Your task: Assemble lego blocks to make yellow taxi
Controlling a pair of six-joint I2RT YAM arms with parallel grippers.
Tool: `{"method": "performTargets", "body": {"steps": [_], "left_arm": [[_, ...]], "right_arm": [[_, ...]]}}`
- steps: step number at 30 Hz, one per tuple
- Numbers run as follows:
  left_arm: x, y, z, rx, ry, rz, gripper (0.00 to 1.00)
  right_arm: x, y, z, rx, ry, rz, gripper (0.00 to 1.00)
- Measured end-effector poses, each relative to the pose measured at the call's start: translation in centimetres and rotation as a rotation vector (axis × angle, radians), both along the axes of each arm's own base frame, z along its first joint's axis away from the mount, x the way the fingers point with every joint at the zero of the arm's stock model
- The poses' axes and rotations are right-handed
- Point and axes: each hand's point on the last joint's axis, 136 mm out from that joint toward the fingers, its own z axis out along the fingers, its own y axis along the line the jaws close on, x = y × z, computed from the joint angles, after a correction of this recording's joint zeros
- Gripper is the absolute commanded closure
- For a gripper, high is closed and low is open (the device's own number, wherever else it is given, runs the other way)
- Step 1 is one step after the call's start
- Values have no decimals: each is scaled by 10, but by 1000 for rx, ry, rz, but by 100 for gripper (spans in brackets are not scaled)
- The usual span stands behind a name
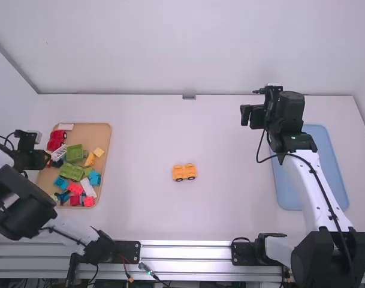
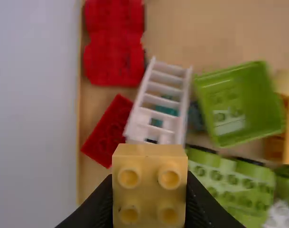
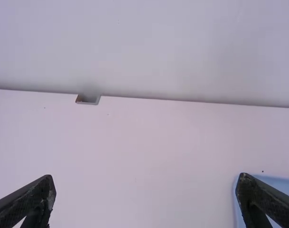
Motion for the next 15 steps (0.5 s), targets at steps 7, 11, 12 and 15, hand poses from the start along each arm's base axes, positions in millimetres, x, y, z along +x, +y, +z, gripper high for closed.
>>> {"method": "performTargets", "body": {"steps": [7,11,12,15], "left_arm": [[34,-162,30,79,-62,-440,98],[48,-254,20,153,-17,-745,98],[48,-265,19,167,-10,-784,98],[50,-318,12,250,3,-978,98]], "right_arm": [[0,0,-1,2,4,-2,1],[-2,0,-4,1,18,-1,1],[-3,0,-4,-1,20,0,1],[-5,0,-8,-3,38,1,1]]}}
